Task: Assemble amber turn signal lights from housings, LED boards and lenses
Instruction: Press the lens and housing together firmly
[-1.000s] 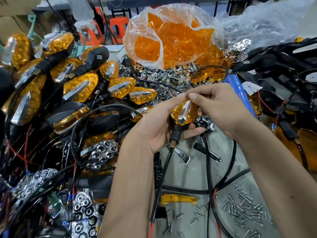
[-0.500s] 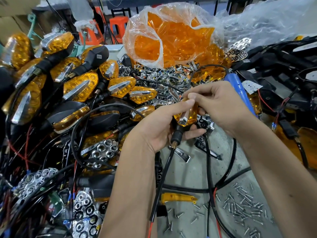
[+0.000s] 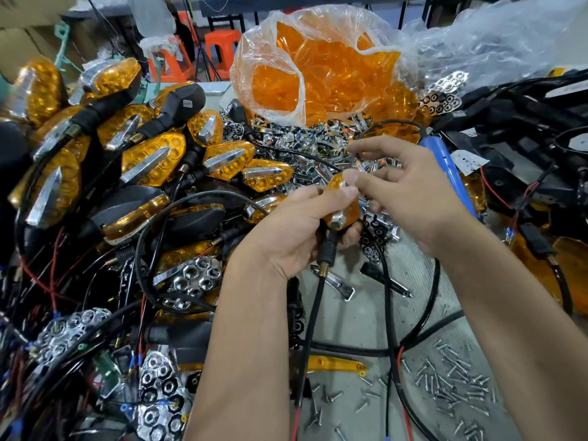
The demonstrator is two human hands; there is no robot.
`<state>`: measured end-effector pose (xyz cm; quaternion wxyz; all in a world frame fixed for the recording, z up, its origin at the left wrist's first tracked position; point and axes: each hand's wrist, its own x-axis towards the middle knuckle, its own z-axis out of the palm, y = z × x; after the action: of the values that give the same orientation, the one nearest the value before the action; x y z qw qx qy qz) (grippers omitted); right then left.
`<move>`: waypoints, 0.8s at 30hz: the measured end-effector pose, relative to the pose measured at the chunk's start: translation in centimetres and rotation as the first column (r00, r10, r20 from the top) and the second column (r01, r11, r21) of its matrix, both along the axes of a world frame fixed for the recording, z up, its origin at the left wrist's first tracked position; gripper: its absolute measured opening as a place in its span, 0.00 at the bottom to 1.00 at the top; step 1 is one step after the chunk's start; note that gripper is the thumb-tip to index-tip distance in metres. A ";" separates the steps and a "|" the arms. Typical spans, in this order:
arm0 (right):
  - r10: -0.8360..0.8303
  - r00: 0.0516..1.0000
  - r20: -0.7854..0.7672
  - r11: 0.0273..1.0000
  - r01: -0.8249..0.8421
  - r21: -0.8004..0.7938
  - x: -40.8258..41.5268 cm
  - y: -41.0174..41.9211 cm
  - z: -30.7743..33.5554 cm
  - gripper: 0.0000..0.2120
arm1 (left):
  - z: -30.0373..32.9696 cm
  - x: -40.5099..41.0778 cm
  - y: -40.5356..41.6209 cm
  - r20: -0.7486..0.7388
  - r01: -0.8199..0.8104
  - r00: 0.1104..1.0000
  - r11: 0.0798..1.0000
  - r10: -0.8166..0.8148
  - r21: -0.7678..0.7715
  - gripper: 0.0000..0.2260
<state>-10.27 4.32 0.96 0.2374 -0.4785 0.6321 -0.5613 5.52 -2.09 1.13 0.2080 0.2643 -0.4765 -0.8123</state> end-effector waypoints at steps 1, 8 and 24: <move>0.039 0.997 0.064 0.999 -0.041 0.018 -0.1 0.1 0.1 0.07 | 0.0 -0.1 0.1 -0.011 0.003 1.000 1.000 -0.004 -0.030 0.15; 0.340 0.889 0.305 0.932 -0.361 0.014 -0.6 0.7 0.3 0.11 | -1.0 -0.9 -0.3 0.079 -0.030 0.995 0.918 0.067 -0.396 0.32; 0.150 0.760 0.633 0.978 -0.020 -0.208 -1.7 0.4 0.5 0.09 | -1.1 -2.7 0.8 -0.011 -0.259 0.871 0.441 0.490 -0.859 0.21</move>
<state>-11.93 4.76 1.50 0.4192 -0.3050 0.4334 -0.7372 2.81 -1.33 0.06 0.4252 0.3265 -0.7559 -0.3758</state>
